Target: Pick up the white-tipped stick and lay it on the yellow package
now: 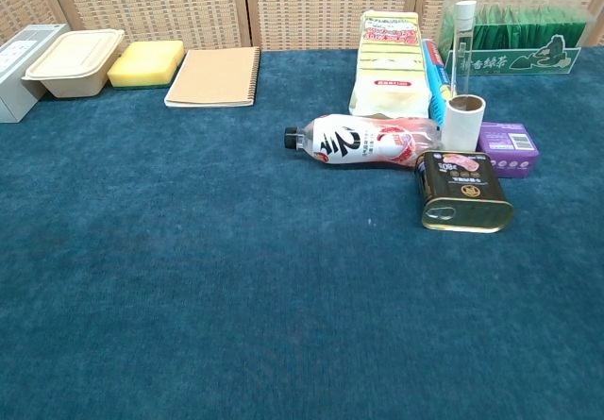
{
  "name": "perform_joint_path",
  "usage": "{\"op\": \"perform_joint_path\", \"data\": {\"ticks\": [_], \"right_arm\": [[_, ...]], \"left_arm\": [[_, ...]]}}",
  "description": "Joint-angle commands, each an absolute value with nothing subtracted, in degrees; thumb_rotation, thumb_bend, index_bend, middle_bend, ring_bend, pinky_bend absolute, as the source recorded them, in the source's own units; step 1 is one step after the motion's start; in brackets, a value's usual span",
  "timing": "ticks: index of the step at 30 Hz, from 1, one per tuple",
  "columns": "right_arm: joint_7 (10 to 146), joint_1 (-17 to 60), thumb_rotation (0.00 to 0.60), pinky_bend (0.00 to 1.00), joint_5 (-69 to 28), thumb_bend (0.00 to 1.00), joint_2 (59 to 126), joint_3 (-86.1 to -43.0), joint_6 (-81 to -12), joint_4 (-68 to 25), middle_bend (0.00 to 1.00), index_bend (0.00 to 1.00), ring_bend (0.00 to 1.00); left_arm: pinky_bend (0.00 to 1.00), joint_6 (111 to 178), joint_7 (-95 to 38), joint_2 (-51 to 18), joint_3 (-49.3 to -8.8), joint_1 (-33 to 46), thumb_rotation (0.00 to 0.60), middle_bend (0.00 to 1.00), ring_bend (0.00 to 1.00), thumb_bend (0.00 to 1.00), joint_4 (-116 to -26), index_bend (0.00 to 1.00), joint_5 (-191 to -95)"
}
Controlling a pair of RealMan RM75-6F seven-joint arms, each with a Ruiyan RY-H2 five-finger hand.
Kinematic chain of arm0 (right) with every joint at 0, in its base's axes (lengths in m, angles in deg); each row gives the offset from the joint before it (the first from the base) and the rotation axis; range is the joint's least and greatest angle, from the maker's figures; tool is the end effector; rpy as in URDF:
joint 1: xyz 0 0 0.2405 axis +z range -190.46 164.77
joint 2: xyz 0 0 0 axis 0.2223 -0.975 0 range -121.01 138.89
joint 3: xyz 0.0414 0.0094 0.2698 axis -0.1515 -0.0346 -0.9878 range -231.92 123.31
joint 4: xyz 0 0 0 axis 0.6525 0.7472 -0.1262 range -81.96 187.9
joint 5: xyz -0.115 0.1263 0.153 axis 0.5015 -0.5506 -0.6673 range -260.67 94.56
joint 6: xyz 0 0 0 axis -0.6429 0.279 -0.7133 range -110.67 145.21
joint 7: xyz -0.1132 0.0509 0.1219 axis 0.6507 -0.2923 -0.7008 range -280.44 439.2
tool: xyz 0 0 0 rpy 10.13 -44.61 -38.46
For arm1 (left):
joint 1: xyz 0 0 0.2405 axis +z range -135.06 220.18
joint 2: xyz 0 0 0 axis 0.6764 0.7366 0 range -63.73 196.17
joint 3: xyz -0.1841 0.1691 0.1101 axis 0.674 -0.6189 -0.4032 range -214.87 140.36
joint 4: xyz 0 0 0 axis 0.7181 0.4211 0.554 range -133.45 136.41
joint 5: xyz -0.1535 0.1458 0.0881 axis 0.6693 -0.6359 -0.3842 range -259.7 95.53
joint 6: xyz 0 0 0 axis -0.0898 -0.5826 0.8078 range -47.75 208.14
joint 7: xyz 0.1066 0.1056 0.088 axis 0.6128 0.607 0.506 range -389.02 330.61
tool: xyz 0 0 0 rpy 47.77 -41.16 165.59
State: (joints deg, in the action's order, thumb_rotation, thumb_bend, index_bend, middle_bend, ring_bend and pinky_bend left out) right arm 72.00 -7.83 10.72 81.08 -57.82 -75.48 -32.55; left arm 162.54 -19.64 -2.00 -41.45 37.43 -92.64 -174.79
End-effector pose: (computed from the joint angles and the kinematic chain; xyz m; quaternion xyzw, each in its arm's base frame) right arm -0.3124 -0.2148 0.1260 0.5755 -0.3607 0.4979 0.5393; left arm -0.3119 0.1820 0.0877 -0.6772 -0.3813 -0.3445 0.5266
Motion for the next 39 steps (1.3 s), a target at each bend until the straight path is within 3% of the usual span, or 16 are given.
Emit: {"op": "perform_joint_path", "data": {"ticks": [1,10,23,39], "right_arm": [[72.46,-6.46,0.526,0.32,9.89,0.23,81.96,-58.98,-74.02,-32.75,0.25,0.27,0.23],[74.41,-0.66,0.529,0.34,5.89,0.23,85.91,-63.01,-66.93,-32.03,0.27,0.27,0.25],[77.64,10.02,0.528,0.34,-5.13,0.23,89.08,-67.81,-48.77,-32.92,0.27,0.27,0.25],[84.04,17.74,0.524,0.34,-20.16,0.23,89.76,-73.16,-38.23,-32.56,0.27,0.27,0.25]], "left_arm": [[0.27,162.49,-19.93,-2.03,-41.3,37.31,0.599,0.04,0.03,0.2,-92.57,0.1,-174.69],[0.27,162.44,-20.14,-1.99,-41.17,37.25,0.6,0.04,0.03,0.2,-92.49,0.1,-174.6],[0.27,162.41,-20.71,-1.66,-40.93,37.2,0.599,0.04,0.03,0.2,-92.54,0.1,-174.27],[0.27,162.41,-21.38,-1.3,-40.83,37.1,0.6,0.04,0.03,0.2,-92.61,0.1,-174.31]]}}
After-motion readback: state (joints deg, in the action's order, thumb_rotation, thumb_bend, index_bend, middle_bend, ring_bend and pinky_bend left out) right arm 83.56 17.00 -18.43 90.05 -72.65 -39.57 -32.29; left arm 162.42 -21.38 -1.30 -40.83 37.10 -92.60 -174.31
